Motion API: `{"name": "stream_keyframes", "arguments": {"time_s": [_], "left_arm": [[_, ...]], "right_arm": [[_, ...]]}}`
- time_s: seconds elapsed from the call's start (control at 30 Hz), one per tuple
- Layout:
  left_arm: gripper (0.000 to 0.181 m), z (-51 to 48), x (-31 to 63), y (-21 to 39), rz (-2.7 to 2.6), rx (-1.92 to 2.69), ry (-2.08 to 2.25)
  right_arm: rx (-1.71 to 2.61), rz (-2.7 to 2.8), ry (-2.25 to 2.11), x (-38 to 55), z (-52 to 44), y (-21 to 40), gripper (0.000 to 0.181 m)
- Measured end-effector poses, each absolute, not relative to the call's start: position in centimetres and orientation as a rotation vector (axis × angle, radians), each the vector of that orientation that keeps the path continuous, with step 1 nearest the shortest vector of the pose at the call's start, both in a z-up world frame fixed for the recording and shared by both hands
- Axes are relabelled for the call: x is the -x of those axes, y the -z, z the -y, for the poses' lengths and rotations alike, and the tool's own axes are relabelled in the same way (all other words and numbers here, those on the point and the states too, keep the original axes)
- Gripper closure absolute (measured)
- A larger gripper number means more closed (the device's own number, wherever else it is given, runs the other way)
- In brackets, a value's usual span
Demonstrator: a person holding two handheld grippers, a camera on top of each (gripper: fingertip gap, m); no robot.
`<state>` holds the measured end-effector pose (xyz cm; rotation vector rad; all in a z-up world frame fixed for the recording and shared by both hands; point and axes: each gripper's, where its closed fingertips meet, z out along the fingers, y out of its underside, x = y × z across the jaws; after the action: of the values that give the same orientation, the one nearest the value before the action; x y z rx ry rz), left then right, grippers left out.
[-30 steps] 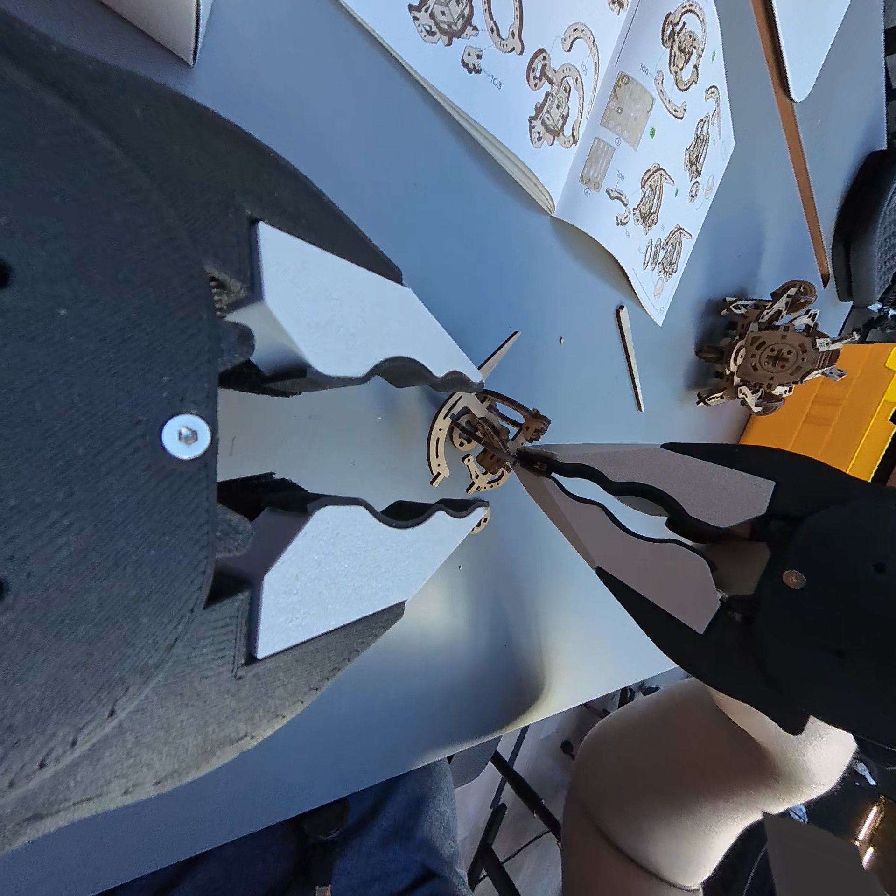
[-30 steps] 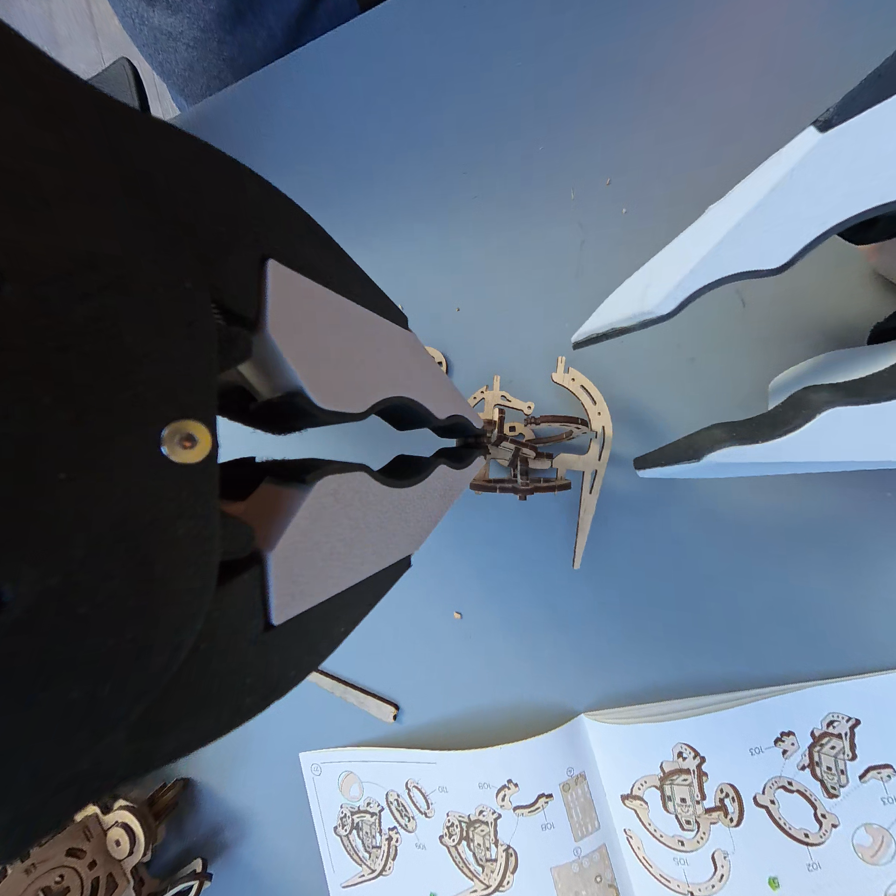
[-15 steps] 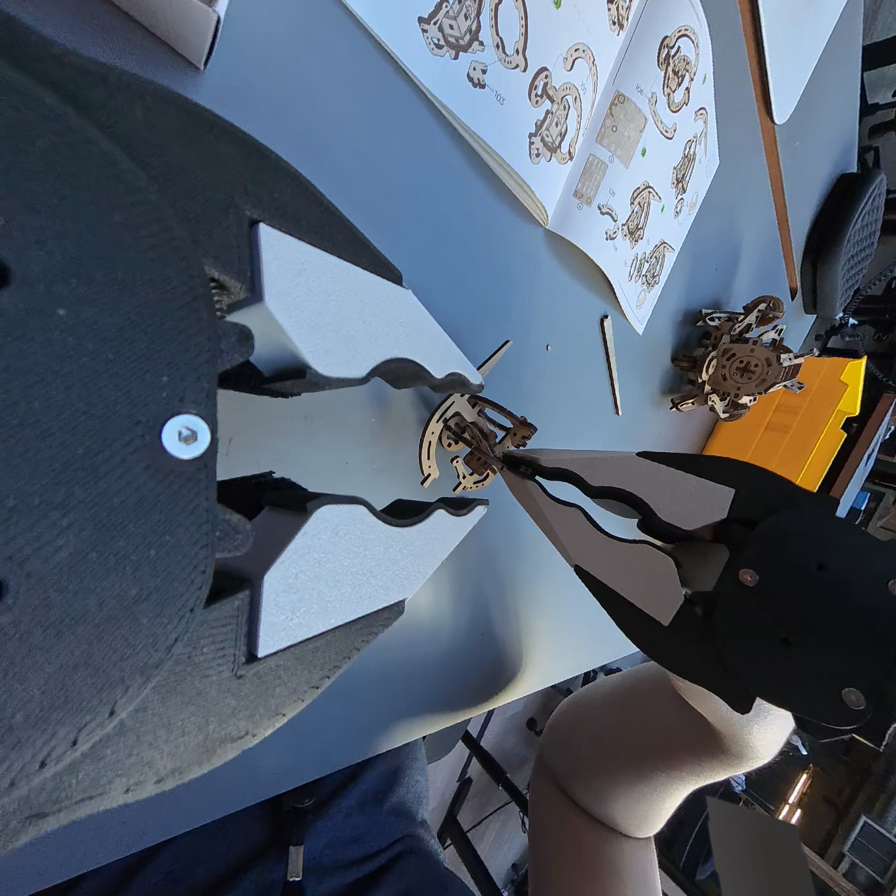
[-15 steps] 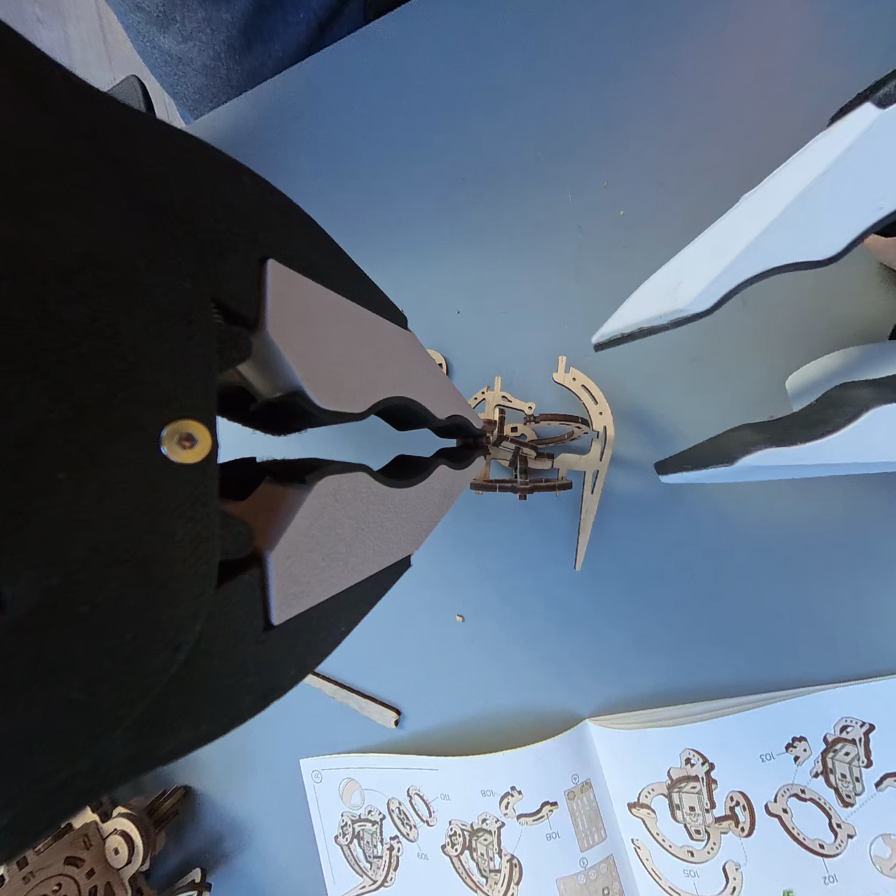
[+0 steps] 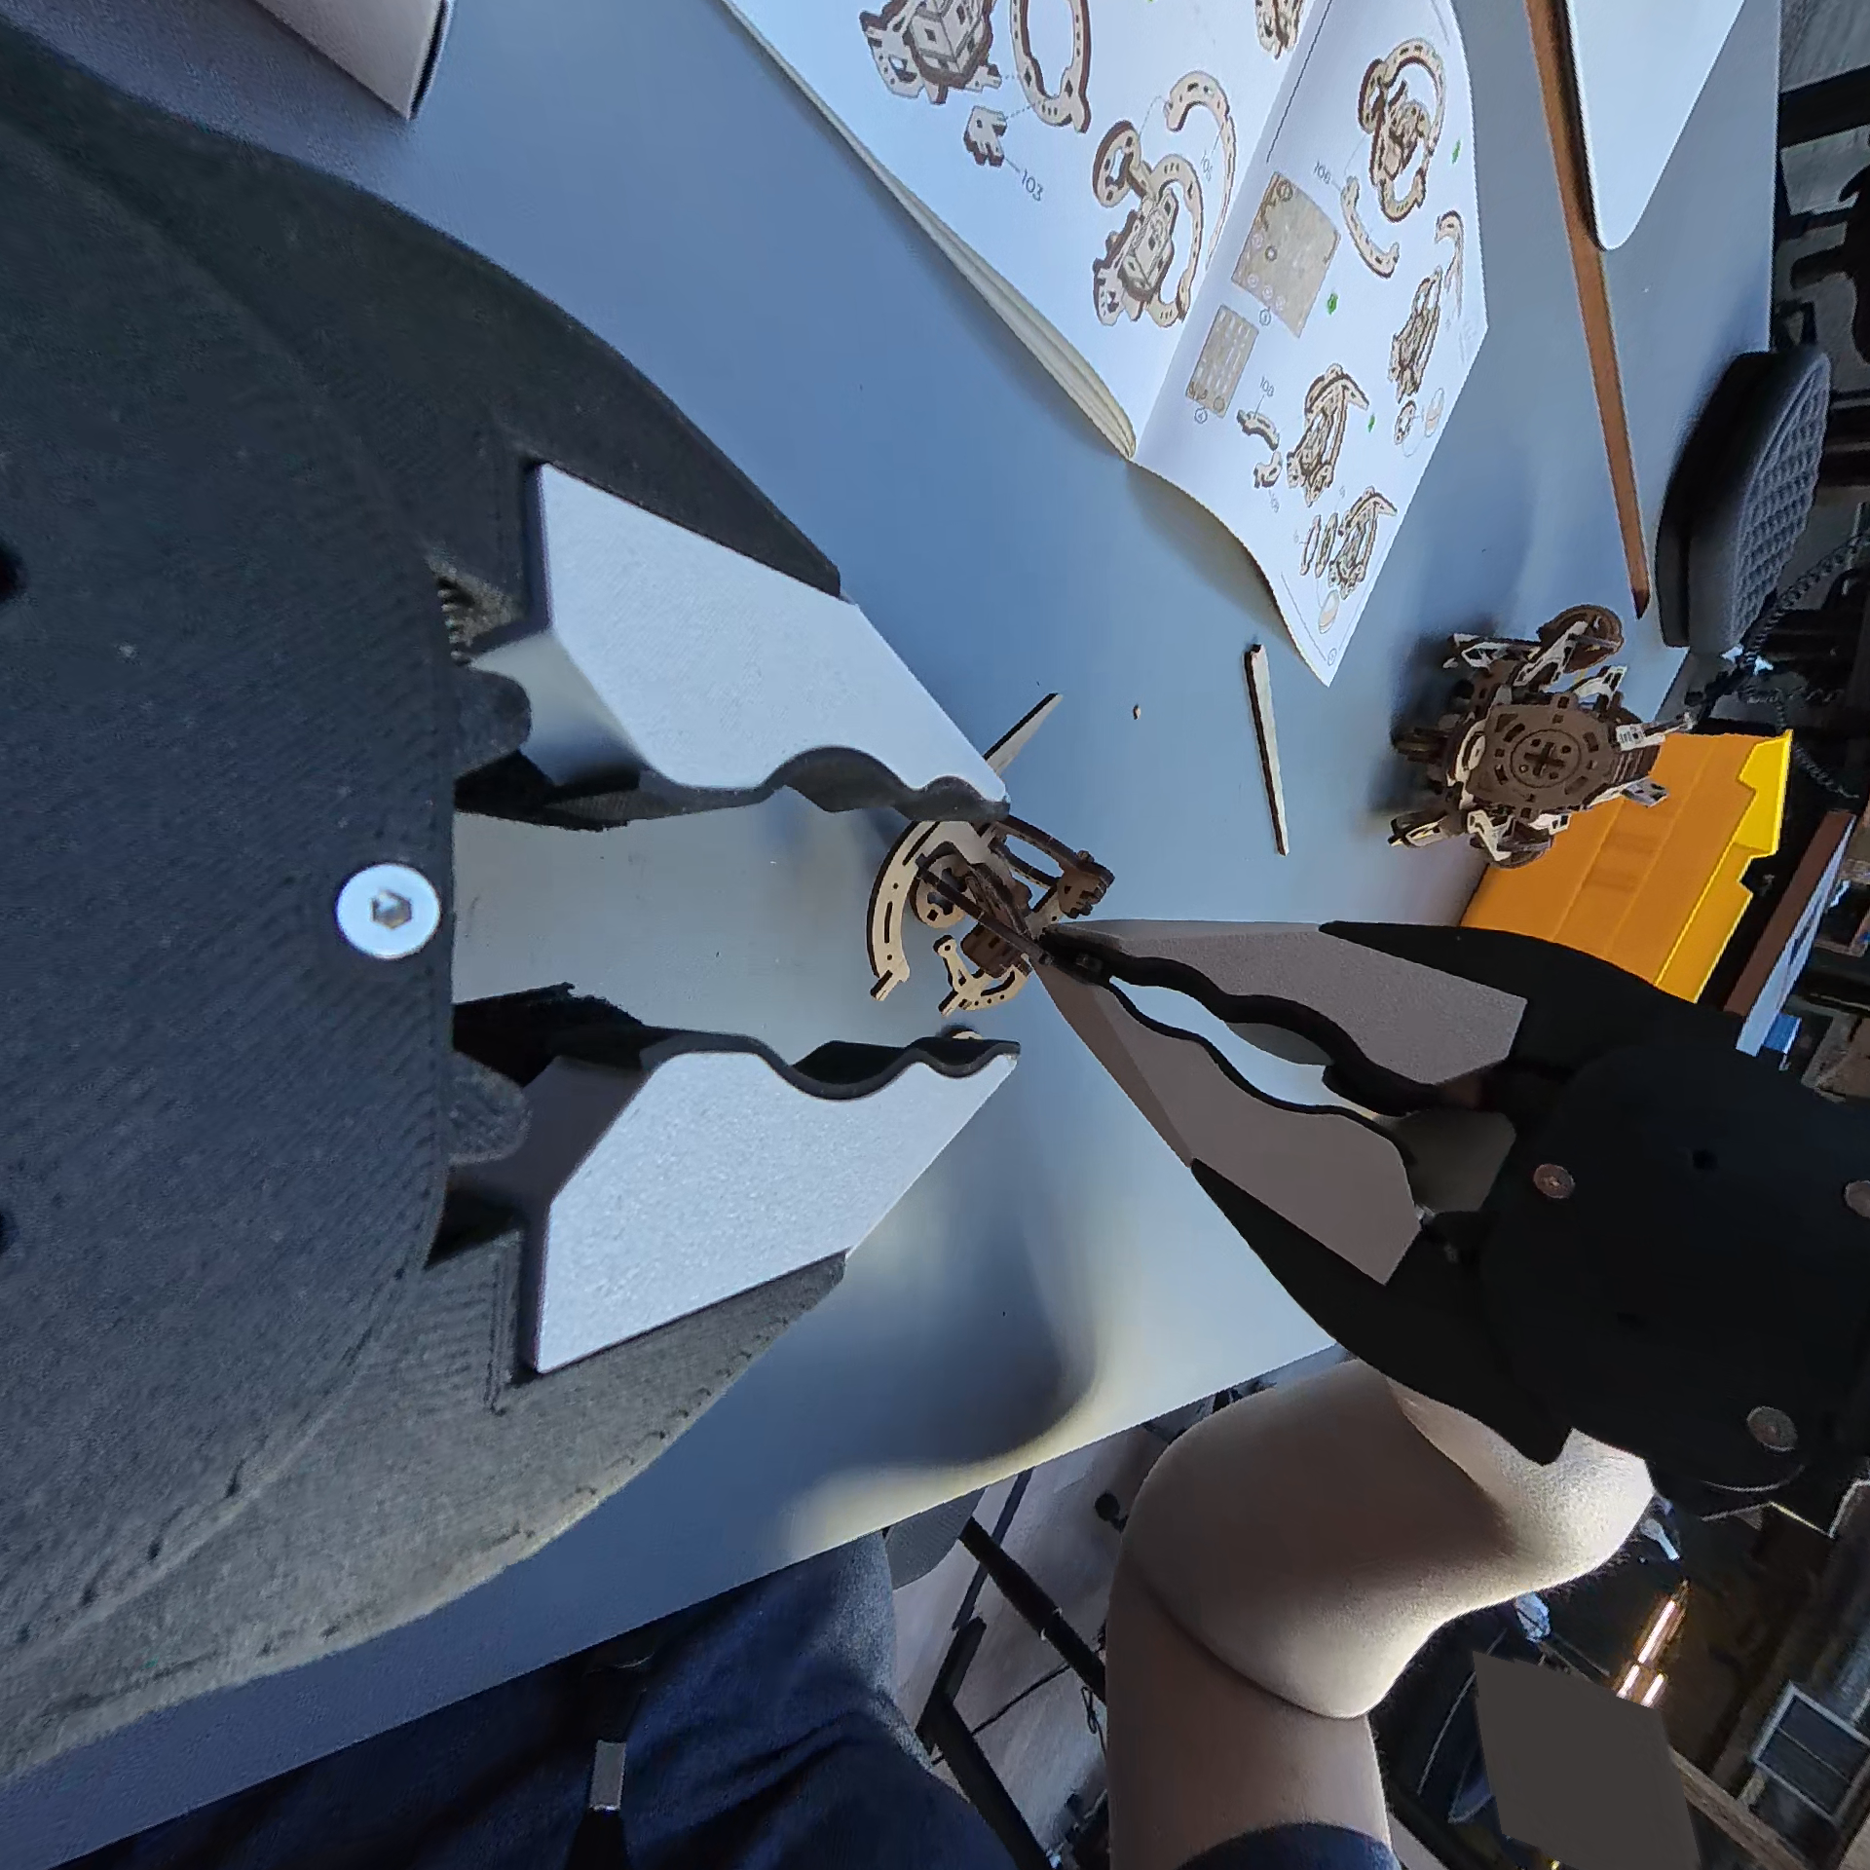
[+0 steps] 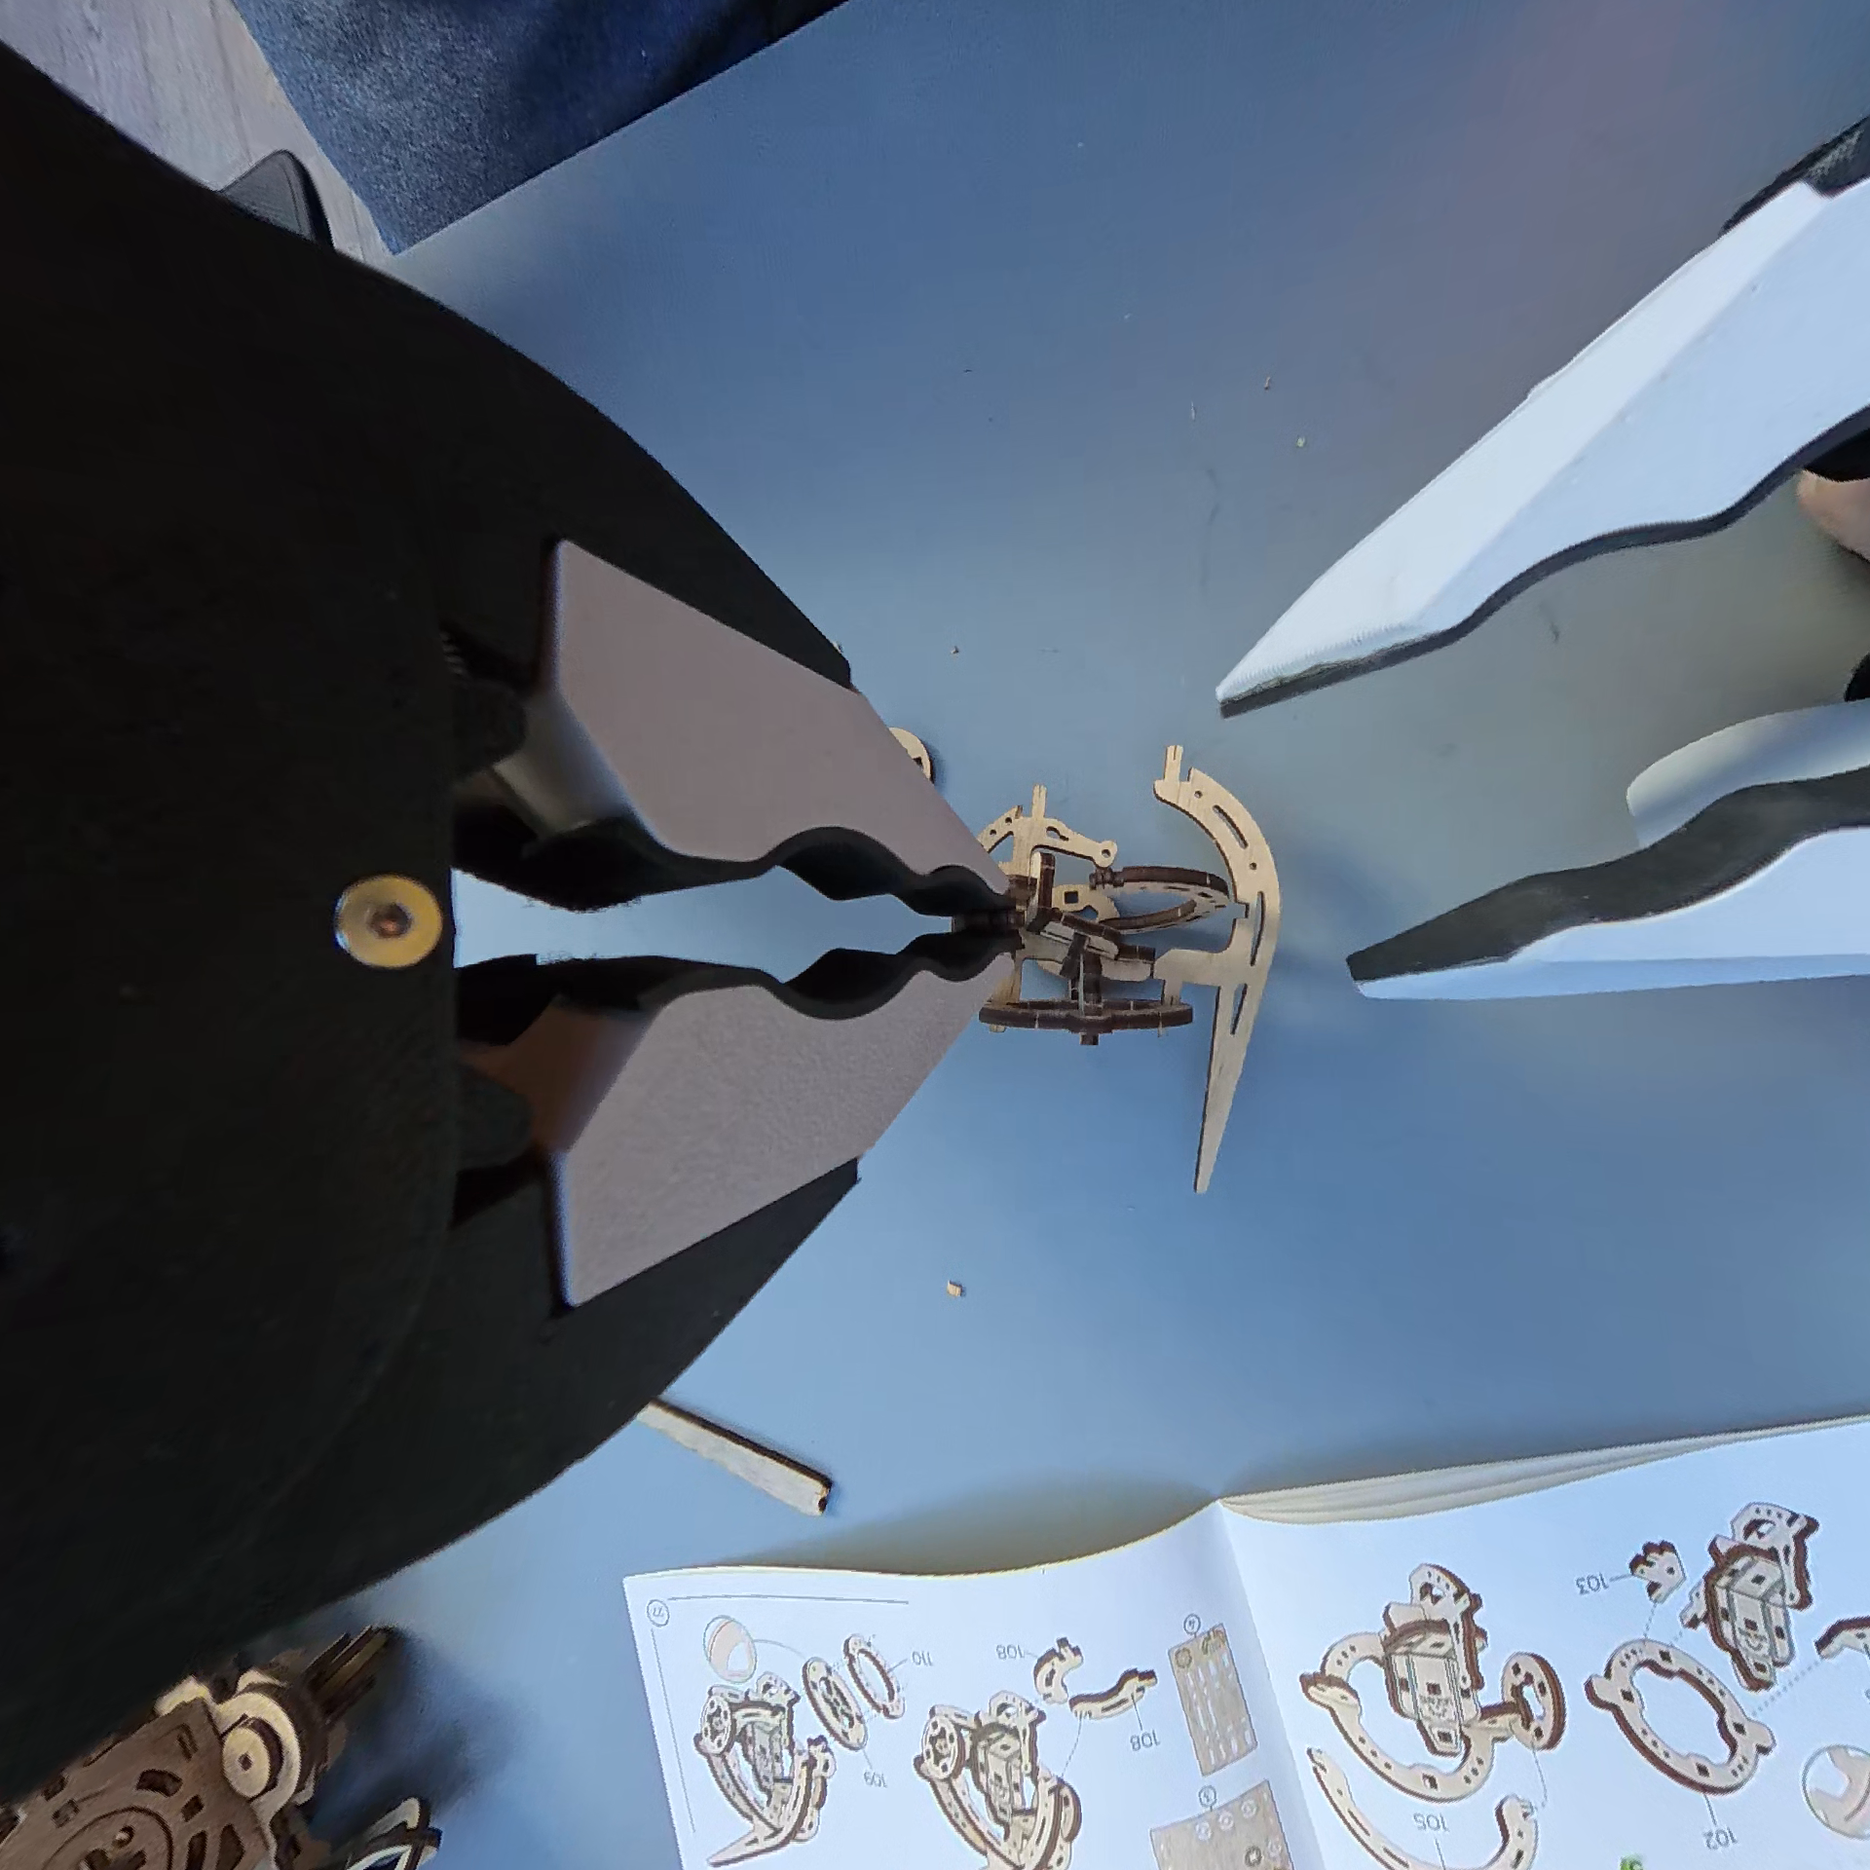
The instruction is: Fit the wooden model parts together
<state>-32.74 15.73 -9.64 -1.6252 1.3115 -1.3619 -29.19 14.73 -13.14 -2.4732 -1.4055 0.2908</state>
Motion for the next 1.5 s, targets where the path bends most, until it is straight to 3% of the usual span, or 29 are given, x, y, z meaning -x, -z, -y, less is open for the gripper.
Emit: {"name": "stream_keyframes", "arguments": {"time_s": [0.03, 1.07, 1.5], "left_arm": [[0.14, -15.73, 32.76, 9.61, -1.309, 1.624, 1.365], [0.139, -15.59, 32.82, 9.49, -1.3, 1.626, 1.394], [0.139, -15.65, 32.89, 9.39, -1.289, 1.627, 1.41]], "right_arm": [[2.475, 1.4, -0.301, 29.2, -14.77, 13.15, 0.179], [2.429, 1.471, -0.252, 29.38, -14.6, 13.21, 0.178], [2.361, 1.474, -0.295, 29.97, -14.38, 12.38, 0.17]]}}
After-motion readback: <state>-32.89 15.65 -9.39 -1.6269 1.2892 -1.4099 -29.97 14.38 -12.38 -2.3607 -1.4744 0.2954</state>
